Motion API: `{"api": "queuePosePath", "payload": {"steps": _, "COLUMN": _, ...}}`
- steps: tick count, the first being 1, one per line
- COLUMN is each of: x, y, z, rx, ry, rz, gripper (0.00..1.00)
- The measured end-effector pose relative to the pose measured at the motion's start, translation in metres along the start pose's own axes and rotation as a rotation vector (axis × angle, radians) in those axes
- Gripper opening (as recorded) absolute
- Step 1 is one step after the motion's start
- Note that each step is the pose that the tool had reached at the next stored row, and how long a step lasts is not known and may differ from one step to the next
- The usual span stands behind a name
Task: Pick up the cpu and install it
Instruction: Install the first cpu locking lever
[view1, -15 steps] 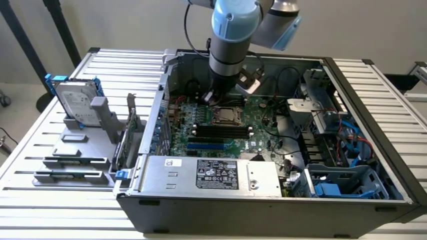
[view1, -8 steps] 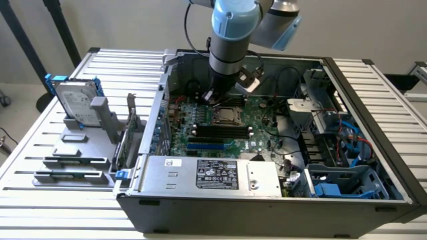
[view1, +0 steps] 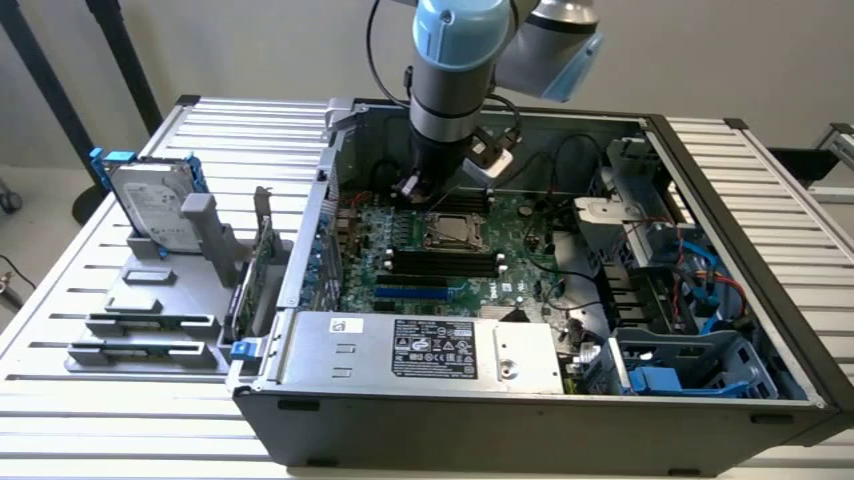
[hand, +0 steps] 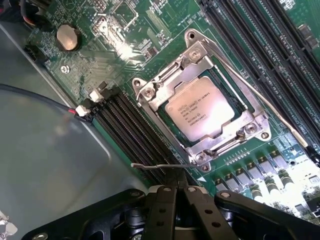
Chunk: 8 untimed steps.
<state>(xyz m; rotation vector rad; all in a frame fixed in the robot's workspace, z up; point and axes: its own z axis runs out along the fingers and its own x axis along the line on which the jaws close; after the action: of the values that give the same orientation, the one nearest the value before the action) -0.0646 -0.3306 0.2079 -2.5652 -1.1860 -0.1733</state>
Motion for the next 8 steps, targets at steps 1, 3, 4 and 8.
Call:
{"api": "queuePosePath", "payload": {"steps": 1, "x": 0.0000, "y": 0.0000, "z": 0.0000, "rx": -0.0001, "ry": -0.0003, "rz": 0.000, "gripper": 0.11}}
{"api": "queuePosePath", "payload": {"steps": 3, "x": -0.0002, "y": 0.0001, "z": -0.0002, "rx": -0.0010, "ry": -0.0015, "rz": 0.000, "gripper": 0.11}}
{"api": "queuePosePath", "payload": {"steps": 4, "x": -0.0004, "y": 0.0002, "z": -0.0003, "rx": -0.0017, "ry": -0.0024, "rz": 0.000, "gripper": 0.11}}
{"api": "queuePosePath", "payload": {"steps": 8, "x": -0.0011, "y": 0.0008, "z": -0.0006, "rx": -0.0049, "ry": -0.0072, "rz": -0.002, "gripper": 0.11}}
